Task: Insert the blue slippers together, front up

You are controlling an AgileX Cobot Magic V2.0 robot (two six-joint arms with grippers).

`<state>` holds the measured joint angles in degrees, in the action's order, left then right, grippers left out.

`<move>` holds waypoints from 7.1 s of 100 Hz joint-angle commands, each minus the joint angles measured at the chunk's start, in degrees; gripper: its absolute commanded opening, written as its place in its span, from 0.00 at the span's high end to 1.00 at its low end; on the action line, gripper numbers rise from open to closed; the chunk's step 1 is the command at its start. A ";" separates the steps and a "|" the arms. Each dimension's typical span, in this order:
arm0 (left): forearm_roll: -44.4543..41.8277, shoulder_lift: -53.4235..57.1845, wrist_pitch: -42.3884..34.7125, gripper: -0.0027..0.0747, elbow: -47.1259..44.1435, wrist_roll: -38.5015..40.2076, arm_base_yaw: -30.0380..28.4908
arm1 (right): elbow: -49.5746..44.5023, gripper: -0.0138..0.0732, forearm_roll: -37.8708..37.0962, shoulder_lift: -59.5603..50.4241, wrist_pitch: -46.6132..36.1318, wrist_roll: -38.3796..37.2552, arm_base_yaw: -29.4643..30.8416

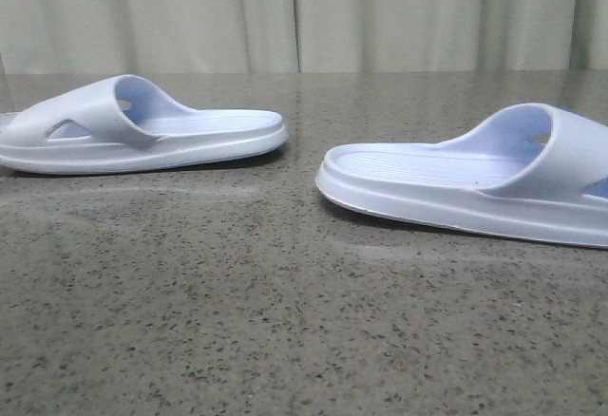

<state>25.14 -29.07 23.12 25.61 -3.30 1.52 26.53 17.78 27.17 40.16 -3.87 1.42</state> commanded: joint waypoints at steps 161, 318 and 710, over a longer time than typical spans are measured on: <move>5.29 -17.27 -5.50 0.47 5.81 -1.47 0.50 | 13.70 0.96 27.97 41.91 8.98 36.26 16.69; 59.35 -59.49 23.53 0.95 23.02 -49.90 -11.29 | 13.70 0.96 27.88 41.91 6.98 36.26 16.69; 60.72 -54.92 24.73 0.49 22.95 -71.27 -3.56 | 38.17 0.64 64.10 68.38 34.91 60.17 8.76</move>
<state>85.36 -85.59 46.20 45.46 -73.09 -2.40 63.18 79.30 98.46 67.27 56.26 9.81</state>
